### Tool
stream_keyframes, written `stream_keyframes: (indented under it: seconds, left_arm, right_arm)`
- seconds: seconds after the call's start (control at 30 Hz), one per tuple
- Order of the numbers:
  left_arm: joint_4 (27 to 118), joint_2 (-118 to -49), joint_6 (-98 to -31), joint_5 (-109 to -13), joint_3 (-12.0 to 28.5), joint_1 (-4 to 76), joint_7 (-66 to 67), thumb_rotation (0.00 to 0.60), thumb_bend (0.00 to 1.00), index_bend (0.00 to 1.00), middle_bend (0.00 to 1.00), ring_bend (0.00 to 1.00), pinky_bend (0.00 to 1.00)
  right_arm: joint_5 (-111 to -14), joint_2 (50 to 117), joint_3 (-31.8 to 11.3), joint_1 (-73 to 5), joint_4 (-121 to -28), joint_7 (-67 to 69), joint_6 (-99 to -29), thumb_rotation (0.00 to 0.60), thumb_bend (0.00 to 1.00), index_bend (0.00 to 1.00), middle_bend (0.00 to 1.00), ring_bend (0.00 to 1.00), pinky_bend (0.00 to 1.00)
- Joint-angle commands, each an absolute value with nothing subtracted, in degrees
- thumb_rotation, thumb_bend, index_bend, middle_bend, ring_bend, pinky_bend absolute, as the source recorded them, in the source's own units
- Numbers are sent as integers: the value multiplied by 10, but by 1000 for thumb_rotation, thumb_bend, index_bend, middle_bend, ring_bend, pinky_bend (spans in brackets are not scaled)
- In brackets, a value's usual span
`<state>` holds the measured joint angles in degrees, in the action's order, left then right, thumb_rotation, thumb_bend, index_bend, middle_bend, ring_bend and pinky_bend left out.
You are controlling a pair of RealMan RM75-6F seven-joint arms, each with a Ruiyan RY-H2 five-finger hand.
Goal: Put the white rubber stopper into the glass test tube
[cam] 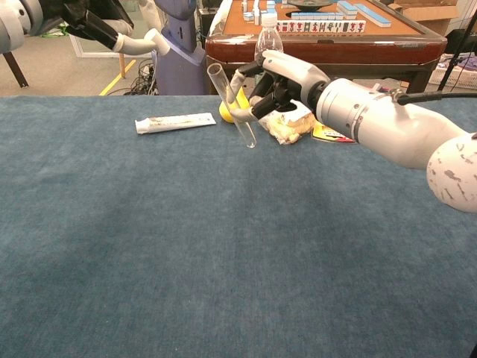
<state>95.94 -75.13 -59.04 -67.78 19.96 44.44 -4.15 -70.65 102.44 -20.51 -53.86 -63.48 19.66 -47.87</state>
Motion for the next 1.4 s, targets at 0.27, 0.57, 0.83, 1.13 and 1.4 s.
stream_keyframes:
  seconds: [0.27,0.57,0.83,1.13,1.4]
  left_arm:
    - [957,-775,-597,-688,196,460,-23,600,278,551,1000,1000,1000]
    - [949,-788,-594,-685,191,471,-2,600,278,560,1000,1000,1000]
    - [943,-796,-594,-682,187,477,13,600,278,560,1000,1000,1000]
    - [940,-799,-597,-678,186,479,24,600,278,565,1000,1000,1000]
    - [933,-802,-597,-674,181,483,46,600,280,567,1000,1000,1000]
  right_arm:
    - [-688,1057,-224,-565,-606,194,-466,600,477,908,1000,1000,1000]
    - [-690,1067,-225,-570,-600,202,-470,600,479,908,1000,1000,1000]
    - [-693,1066,-223,-569,-603,205,-475,600,479,908,1000,1000,1000]
    - [-695,1062,-221,-567,-607,207,-475,600,479,908,1000,1000,1000]
    - [-689,1061,-221,-568,-610,200,-471,600,479,907,1000,1000,1000]
